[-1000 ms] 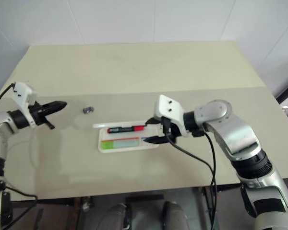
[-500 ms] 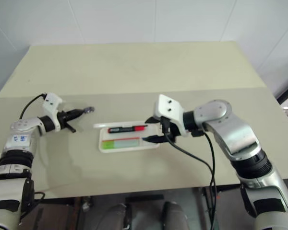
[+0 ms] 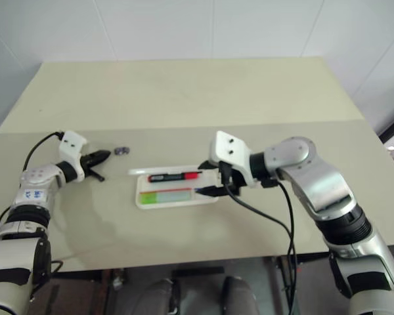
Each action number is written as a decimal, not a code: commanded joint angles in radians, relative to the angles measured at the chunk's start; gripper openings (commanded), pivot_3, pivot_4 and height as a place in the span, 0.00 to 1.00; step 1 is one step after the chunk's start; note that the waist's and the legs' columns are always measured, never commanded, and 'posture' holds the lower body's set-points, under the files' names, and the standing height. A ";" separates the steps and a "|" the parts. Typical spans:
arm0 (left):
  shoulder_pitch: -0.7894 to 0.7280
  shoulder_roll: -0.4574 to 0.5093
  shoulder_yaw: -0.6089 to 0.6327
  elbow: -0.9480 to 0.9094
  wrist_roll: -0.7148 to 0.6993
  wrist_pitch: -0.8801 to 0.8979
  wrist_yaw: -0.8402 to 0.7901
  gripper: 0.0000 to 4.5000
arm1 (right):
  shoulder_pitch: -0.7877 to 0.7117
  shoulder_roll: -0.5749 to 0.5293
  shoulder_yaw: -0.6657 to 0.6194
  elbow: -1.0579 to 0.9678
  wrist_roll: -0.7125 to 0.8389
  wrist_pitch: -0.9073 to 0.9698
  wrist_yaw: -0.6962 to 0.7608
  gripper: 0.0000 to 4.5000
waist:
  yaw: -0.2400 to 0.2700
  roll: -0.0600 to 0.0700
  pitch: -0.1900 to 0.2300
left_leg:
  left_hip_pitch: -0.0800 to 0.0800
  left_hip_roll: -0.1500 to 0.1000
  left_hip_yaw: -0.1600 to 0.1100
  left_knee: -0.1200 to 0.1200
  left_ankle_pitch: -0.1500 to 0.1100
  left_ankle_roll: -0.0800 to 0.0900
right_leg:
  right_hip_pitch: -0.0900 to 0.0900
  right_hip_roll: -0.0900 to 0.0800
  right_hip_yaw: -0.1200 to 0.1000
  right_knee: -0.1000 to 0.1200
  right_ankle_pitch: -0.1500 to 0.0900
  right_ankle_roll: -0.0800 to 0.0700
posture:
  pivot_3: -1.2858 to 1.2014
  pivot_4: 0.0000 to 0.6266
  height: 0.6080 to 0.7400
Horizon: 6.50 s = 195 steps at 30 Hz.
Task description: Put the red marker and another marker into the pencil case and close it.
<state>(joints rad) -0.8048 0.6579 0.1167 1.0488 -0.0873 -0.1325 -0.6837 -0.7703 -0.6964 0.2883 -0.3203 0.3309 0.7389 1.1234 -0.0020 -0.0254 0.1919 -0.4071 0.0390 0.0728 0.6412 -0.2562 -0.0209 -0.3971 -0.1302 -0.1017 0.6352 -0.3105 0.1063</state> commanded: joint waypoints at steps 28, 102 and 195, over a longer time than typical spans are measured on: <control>-0.126 -0.068 0.031 0.150 0.031 -0.080 0.034 0.41 | 0.005 -0.012 -0.004 -0.033 0.012 -0.003 -0.017 0.70 | 0.023 0.000 0.000 | -0.001 0.000 0.001 0.006 -0.004 0.002 | 0.001 0.000 -0.002 0.000 0.000 0.000 | 0.52 0.24 1.00; -0.069 -0.061 -0.067 0.108 0.055 0.005 -0.306 0.72 | -0.272 -0.015 -0.049 0.191 0.100 0.037 0.064 0.70 | -0.005 -0.001 0.000 | 0.001 0.006 0.008 0.007 -0.007 0.000 | -0.001 0.002 -0.001 0.001 0.000 0.000 | 0.52 0.24 1.00; 0.233 0.061 -0.260 -1.613 -0.498 1.036 -0.191 0.09 | -0.166 -0.234 -0.198 0.182 0.089 -0.023 0.096 0.70 | 0.004 -0.002 0.000 | -0.013 0.007 0.008 0.014 -0.007 0.000 | -0.015 0.004 0.005 0.006 0.000 0.000 | 0.52 0.24 1.00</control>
<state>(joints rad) -0.5742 0.7090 -0.1564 -0.5367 -0.5729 0.9134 -0.8618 -0.9204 -0.9280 0.1084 -0.1198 0.4193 0.7348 1.2123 0.0024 -0.0271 0.1921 -0.4204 0.0462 0.0808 0.6553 -0.2629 -0.0207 -0.4126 -0.1259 -0.0968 0.6411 -0.3105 0.1062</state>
